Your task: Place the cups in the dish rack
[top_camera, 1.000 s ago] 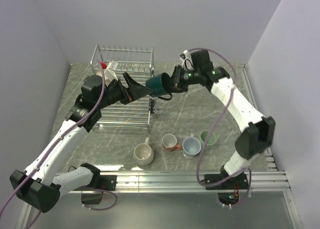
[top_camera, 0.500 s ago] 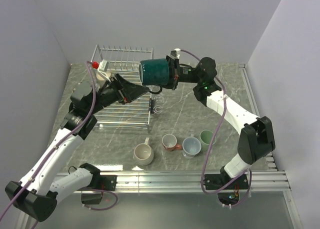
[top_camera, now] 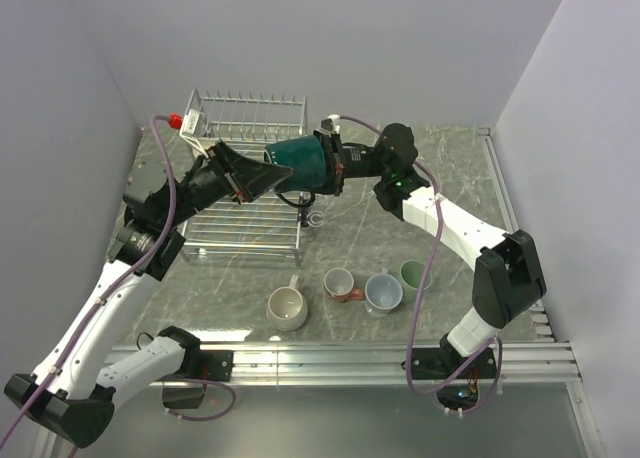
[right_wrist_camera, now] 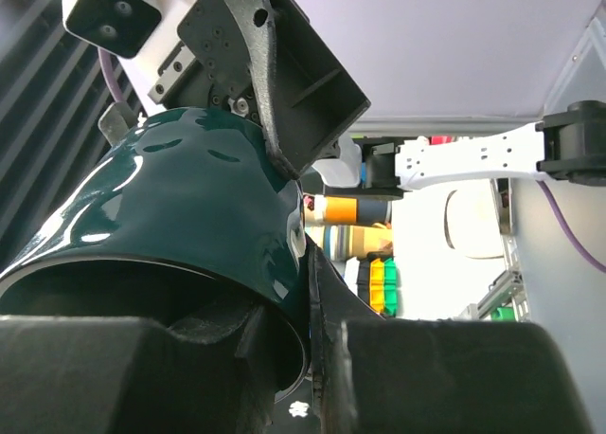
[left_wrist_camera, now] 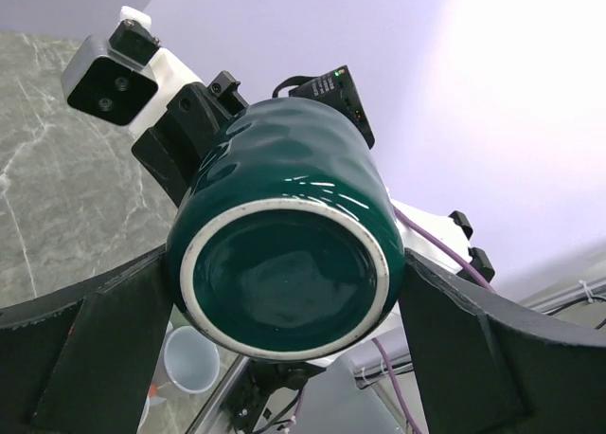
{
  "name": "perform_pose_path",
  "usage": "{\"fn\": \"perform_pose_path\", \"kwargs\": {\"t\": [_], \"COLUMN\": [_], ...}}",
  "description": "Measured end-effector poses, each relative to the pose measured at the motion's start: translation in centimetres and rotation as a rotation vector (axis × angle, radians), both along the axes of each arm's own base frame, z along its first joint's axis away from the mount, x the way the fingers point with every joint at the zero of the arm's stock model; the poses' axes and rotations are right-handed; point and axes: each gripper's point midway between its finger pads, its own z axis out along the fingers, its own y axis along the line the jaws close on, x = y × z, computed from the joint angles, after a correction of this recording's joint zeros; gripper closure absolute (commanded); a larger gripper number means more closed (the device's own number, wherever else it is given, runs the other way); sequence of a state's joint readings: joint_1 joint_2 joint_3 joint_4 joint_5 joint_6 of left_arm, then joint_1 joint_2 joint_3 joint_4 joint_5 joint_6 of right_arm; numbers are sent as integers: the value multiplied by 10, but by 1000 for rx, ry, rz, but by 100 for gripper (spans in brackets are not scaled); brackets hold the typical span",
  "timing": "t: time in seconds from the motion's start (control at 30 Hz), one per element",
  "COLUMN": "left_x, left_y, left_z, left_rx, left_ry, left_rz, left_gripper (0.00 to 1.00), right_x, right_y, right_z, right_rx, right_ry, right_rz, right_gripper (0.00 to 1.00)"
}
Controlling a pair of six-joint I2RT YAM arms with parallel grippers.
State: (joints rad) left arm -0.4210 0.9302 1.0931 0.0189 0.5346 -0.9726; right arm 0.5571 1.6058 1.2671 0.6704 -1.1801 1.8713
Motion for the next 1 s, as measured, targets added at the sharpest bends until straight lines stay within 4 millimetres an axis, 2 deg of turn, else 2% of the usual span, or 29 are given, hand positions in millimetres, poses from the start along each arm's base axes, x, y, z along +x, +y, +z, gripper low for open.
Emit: {"fn": "perform_pose_path", "kwargs": {"t": [0.17, 0.27, 0.3, 0.37, 0.47, 0.5, 0.57, 0.6, 0.63, 0.67, 0.7, 0.77, 0.8, 0.83, 0.9, 1.0], "left_x": [0, 1, 2, 2, 3, 5, 7, 8, 9, 10, 11, 11, 12, 14, 16, 18], "left_y": [-1, -1, -1, -2, -2, -2, -2, -2, -2, -1, -2, -5, -7, -8, -8, -6], "left_z": [0, -1, -1, -1, -1, -1, -1, -1, -2, -2, -4, -9, -12, -16, -21, -28], "left_rx": [-2, -5, -6, -6, -9, -11, -19, -22, -22, -22, -19, -10, -4, 3, 12, 31], "left_ry": [7, 16, 19, 19, 20, 19, 20, 20, 21, 23, 28, 42, 53, 69, 90, 108], "left_rz": [-4, -5, -6, -9, -15, -14, -14, -11, -9, -6, -8, -19, -22, -21, -19, -1], "left_gripper": [1, 8, 14, 19, 39, 53, 67, 78, 84, 87, 89, 91, 98, 100, 100, 100], "right_x": [-2, -3, -3, -2, -1, 0, 2, 3, 4, 5, 5, 3, 1, 1, 3, 6], "right_y": [1, 2, 2, 2, 2, 3, 3, 3, 4, 4, 5, 9, 11, 12, 14, 15], "right_z": [-3, -4, -5, -5, -5, -4, -4, -4, -5, -6, -8, -12, -13, -16, -21, -30], "right_rx": [-9, -10, -12, -12, -10, -7, -2, 1, 2, 2, 1, -1, -1, -3, -10, -24], "right_ry": [-6, -12, -10, -9, -8, -7, -5, -2, 2, 9, 17, 32, 33, 37, 51, 71], "right_rz": [11, 13, 13, 10, 4, 0, -6, -8, -9, -9, -6, 4, 9, 10, 8, -1], "right_gripper": [100, 100, 100, 100, 100, 100, 99, 83, 71, 64, 43, 27, 22, 17, 10, 7]}}
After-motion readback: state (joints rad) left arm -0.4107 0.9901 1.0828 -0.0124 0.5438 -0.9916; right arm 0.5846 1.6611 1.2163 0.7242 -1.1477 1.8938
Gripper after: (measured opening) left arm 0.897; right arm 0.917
